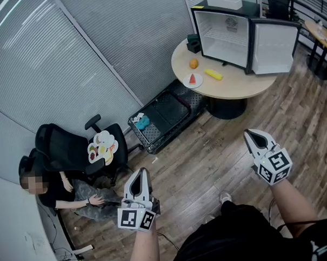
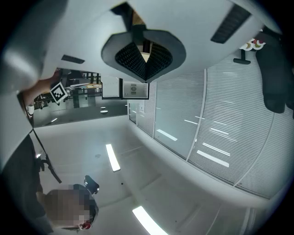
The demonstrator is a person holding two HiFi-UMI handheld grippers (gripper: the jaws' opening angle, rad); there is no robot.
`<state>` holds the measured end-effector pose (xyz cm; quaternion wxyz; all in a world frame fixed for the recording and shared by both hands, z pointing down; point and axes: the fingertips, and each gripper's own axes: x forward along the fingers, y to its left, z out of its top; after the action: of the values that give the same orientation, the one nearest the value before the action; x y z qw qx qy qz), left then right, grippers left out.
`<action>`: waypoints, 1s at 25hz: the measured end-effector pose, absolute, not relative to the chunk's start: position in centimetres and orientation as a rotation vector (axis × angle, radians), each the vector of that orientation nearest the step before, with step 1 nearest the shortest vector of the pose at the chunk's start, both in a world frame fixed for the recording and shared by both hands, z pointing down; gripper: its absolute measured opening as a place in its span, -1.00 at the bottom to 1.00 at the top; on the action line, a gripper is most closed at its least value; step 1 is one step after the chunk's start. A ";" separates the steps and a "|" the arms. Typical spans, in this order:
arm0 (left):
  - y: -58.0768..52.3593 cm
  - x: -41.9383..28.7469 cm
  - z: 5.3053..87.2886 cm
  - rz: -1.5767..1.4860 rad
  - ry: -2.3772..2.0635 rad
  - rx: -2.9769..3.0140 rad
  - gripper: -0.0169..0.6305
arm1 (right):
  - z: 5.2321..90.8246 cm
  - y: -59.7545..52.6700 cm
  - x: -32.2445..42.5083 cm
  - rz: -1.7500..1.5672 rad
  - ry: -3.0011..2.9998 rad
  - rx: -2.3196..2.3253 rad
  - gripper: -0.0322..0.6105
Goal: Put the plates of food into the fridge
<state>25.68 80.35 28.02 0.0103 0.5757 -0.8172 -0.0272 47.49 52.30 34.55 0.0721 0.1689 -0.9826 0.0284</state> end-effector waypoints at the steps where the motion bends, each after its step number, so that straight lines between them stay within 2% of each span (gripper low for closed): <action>1: 79.6 25.7 27.9 -0.077 -2.549 1.814 -0.94 | 34.6 51.6 47.3 0.057 -2.953 0.510 -0.89; 14: 68.8 26.1 27.6 -0.048 -2.507 1.880 -0.94 | 36.6 43.0 46.2 0.061 -2.968 0.396 -0.89; 18: 65.8 25.2 28.8 -0.053 -2.478 1.878 -0.94 | 37.8 41.4 45.1 -0.028 -2.951 0.348 -0.89; 25: 60.0 22.0 30.4 -0.037 -2.427 1.910 -0.94 | 39.7 37.6 42.6 0.035 -2.923 0.362 -0.89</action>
<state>22.00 60.03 30.38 0.0265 0.6182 -0.7855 -0.0120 42.55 37.59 39.72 0.0979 0.1222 -0.9876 0.0117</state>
